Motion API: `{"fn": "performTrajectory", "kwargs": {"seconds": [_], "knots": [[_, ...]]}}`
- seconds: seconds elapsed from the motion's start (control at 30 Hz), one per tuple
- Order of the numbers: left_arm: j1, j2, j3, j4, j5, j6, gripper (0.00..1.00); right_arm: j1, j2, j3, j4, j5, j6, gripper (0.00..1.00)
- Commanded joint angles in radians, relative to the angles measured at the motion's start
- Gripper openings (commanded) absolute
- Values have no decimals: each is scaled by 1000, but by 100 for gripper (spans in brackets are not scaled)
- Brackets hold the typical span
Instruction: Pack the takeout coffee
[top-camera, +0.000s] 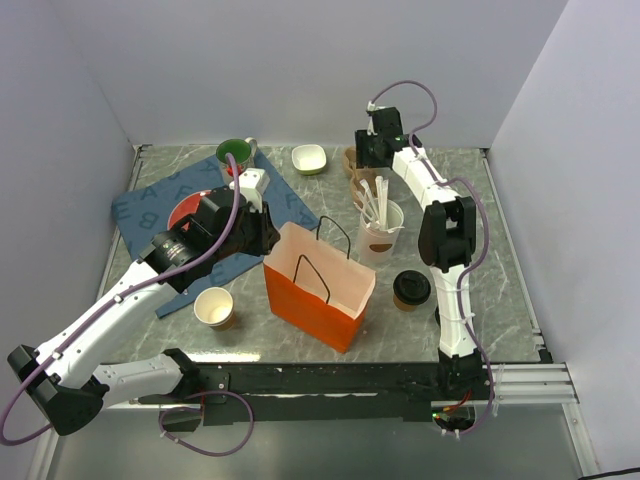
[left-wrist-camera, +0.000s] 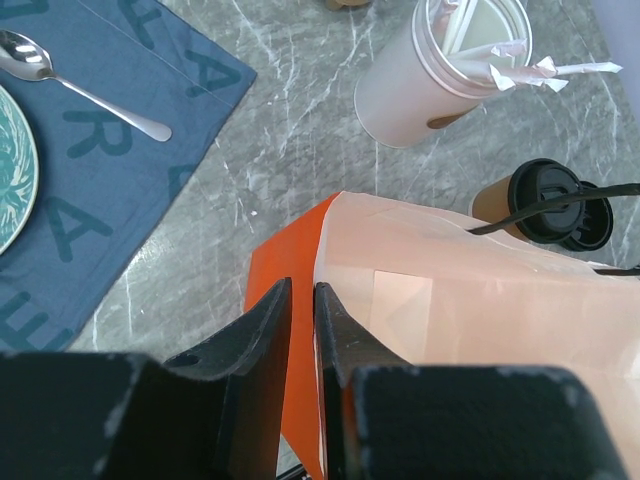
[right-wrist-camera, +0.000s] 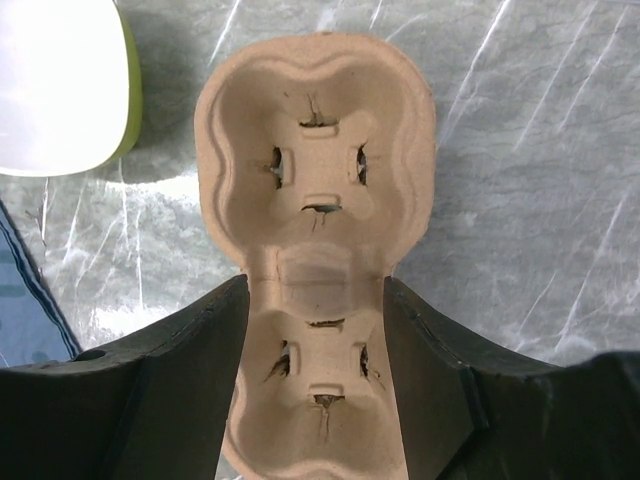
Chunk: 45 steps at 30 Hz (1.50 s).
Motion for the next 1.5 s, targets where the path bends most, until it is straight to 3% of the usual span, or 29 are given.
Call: {"fn": "performTrajectory", "kwargs": {"seconds": [0.0,0.47,0.73,0.87,1.17,1.47], "knots": [[6,-27,0,21,-26,4,22,10,-20,-4,-24,8,-20,64],[14,-31,6,13,-32,16,20,13,36,26,-79,-18,-12,67],[16,-47,5,-2,-29,8,17,14,43,23,-90,2,-25,61],[17,-45,8,-2,-29,7,17,14,33,14,-70,2,-29,52],[17,-48,0,2,-23,-3,17,16,33,22,-39,-6,14,62],[17,-47,3,4,-24,-4,17,14,63,46,-33,22,40,56]]}}
